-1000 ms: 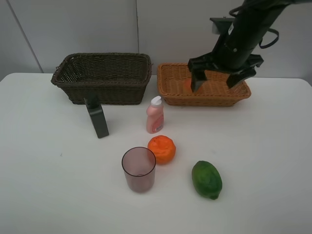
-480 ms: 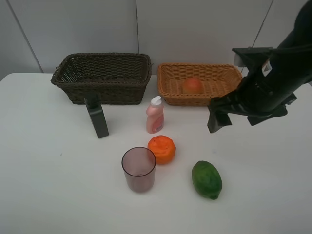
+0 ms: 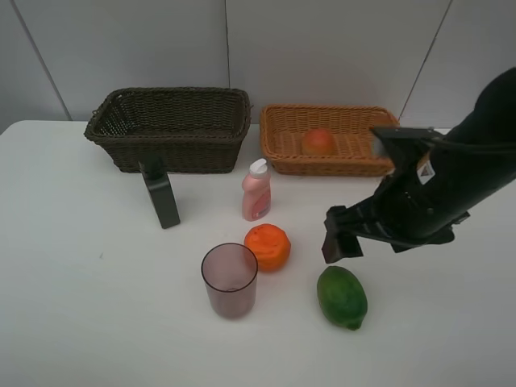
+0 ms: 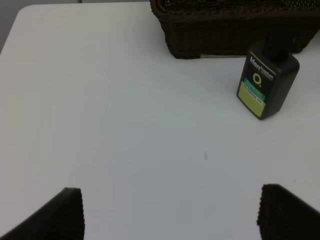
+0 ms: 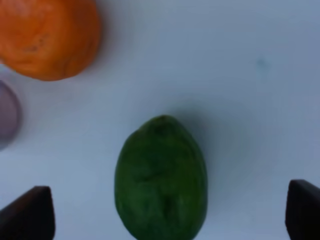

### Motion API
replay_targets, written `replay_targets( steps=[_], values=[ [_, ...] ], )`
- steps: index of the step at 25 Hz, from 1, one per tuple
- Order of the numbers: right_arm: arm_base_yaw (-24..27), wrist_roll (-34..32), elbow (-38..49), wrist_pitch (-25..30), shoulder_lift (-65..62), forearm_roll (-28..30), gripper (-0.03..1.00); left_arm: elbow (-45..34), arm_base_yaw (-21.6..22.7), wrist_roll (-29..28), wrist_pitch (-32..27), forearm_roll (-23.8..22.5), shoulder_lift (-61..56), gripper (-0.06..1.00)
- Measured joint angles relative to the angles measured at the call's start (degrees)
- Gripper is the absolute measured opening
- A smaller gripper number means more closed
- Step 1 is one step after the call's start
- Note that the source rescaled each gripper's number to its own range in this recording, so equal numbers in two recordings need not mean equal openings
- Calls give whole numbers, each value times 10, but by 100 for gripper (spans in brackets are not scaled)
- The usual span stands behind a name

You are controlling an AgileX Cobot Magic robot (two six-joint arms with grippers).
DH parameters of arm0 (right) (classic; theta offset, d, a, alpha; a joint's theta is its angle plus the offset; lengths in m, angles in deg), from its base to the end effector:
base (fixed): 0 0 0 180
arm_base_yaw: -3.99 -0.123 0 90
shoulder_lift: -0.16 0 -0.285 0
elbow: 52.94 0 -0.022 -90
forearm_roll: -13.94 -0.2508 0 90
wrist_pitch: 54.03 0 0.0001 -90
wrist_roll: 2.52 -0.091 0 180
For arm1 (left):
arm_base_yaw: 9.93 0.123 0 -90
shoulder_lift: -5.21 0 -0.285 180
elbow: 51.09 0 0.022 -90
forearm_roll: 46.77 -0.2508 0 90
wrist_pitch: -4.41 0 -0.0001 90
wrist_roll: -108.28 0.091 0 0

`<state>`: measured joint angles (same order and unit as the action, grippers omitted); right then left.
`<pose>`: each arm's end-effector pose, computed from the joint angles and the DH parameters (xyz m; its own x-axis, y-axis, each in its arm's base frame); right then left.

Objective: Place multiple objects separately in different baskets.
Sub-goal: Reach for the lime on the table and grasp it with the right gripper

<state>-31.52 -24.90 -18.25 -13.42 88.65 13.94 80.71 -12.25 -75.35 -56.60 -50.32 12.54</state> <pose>0.1952 0.1393 0.2016 -0.9439 -0.2058 -0.2581 -0.2395 0.9651 0.1063 -0.0069 0.0052 0.2788 -0.4452 -0.0152 -0.8953 -0.0228 0.9997 -0.0056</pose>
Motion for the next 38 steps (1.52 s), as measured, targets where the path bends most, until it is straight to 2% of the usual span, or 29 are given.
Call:
replay_targets(
  steps=[6, 13, 23, 38],
  values=[
    [-37, -2, 1, -12, 43, -11, 100, 0, 0, 0, 0, 0, 0, 90],
    [-56, -2, 2, -29, 94, -10, 100, 0, 0, 0, 0, 0, 0, 90],
    [-57, -9, 2, -24, 108, 16, 100, 0, 0, 0, 0, 0, 0, 90],
    [-57, -20, 2, -53, 153, 34, 100, 0, 0, 0, 0, 0, 0, 90]
  ],
)
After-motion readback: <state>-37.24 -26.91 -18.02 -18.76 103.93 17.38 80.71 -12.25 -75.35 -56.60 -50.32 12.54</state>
